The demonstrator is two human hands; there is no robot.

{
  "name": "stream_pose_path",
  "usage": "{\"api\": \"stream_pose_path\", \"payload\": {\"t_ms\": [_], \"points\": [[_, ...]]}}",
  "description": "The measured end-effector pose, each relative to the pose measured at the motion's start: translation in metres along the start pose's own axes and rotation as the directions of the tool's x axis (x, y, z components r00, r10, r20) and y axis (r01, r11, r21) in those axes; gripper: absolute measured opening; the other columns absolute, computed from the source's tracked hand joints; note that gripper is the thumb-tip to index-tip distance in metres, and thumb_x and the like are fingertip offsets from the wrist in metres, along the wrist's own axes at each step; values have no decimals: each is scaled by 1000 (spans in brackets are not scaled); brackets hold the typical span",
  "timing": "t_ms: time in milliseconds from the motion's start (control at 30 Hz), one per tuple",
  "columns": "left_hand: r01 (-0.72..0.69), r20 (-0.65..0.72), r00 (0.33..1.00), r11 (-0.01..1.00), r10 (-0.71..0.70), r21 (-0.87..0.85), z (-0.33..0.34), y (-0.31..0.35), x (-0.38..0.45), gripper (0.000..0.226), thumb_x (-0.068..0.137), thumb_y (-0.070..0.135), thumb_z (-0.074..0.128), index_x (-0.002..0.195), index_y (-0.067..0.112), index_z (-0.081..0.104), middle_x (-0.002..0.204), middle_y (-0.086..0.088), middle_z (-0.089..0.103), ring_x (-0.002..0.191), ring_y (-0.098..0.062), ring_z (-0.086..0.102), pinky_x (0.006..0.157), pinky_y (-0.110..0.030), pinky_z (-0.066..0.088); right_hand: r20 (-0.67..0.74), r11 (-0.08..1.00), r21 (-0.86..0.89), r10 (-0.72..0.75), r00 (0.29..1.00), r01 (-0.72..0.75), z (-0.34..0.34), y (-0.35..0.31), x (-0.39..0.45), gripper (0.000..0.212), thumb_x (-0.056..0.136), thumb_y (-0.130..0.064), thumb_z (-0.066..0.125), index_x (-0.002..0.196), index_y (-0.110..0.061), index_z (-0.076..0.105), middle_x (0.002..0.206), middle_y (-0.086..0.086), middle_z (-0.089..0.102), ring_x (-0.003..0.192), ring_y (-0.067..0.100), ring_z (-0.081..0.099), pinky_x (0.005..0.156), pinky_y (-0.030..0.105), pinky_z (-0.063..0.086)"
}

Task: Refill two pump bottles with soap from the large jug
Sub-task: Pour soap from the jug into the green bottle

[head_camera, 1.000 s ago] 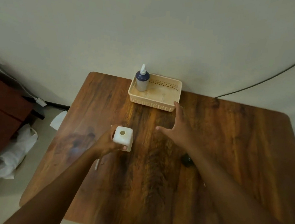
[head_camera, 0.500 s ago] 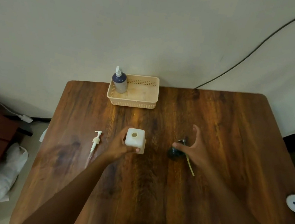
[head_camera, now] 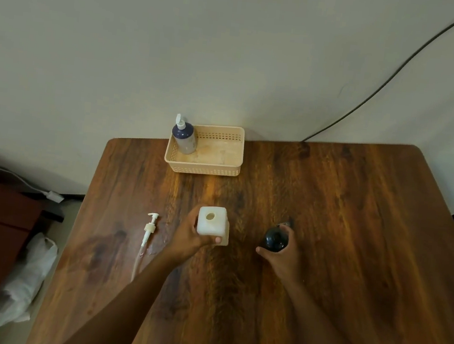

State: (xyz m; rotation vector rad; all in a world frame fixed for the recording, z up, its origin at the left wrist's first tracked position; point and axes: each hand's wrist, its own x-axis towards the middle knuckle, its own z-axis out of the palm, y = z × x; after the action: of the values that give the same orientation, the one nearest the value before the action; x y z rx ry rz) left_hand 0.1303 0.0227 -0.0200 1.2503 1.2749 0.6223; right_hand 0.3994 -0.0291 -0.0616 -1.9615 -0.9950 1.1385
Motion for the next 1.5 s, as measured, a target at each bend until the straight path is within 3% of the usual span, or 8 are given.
{"api": "stream_pose_path", "payload": {"t_ms": [167,300,433,667,867,1000,1167,1500], "points": [[-7,-23,1000,1000,6,-23,-5,4,-3,87,70,31,89,145,21,44,141,-6,57,132,-26,57,100,-54,57,-47,998,-15,-65,997,65,5,-8,1,70,66,-20,91,127,-24,57,127,-1,63,119,20,58,95,29,48],[-52,-27,998,998,52,-25,-13,22,-3,82,76,29,86,145,23,43,141,-4,59,131,-24,59,100,-54,57,-6,994,28,-109,994,109,0,-38,2,69,70,-22,89,130,-24,55,122,-9,58,116,14,55,89,22,44],[-122,-64,991,991,119,-48,-19,60,-3,81,74,39,84,143,27,45,138,0,61,130,-19,60,95,-37,59,-21,983,52,-173,985,174,-11,-89,5,74,70,-24,89,134,-22,53,125,-7,56,117,13,53,92,24,45],[-287,-90,953,958,288,24,-35,133,3,80,80,41,83,147,32,40,141,2,57,131,-23,58,99,-53,58,-30,949,81,-303,953,304,-36,-185,7,75,68,-26,89,129,-34,47,122,-13,49,115,11,50,78,19,45],[-418,-141,897,908,419,38,-46,209,-4,77,79,50,77,145,34,41,135,7,57,124,-15,62,93,-40,61,-27,886,111,-450,892,450,-68,-261,-1,63,68,-20,89,118,-34,53,107,-19,58,102,8,57,71,14,46],[-484,-135,856,865,500,132,-54,258,-11,72,82,59,68,146,42,38,134,16,55,122,-10,60,92,-33,61,-51,836,120,-533,844,535,-86,-304,-11,62,65,-19,89,115,-33,55,104,-16,63,95,6,61,75,22,50],[-553,-145,800,810,582,194,-59,306,-20,75,83,64,61,150,40,35,136,10,55,121,-15,61,94,-36,61,-82,777,156,-605,792,610,-102,-345,-32,59,64,-16,86,114,-32,59,103,-17,64,95,9,61,78,28,54],[-641,-56,724,701,687,312,-64,363,-49,73,81,65,57,147,41,37,124,14,59,110,-2,61,80,-14,54,11,739,118,-669,743,663,-129,-388,-64,62,64,-18,85,119,-31,59,108,-11,66,98,11,62,81,31,54]]}}
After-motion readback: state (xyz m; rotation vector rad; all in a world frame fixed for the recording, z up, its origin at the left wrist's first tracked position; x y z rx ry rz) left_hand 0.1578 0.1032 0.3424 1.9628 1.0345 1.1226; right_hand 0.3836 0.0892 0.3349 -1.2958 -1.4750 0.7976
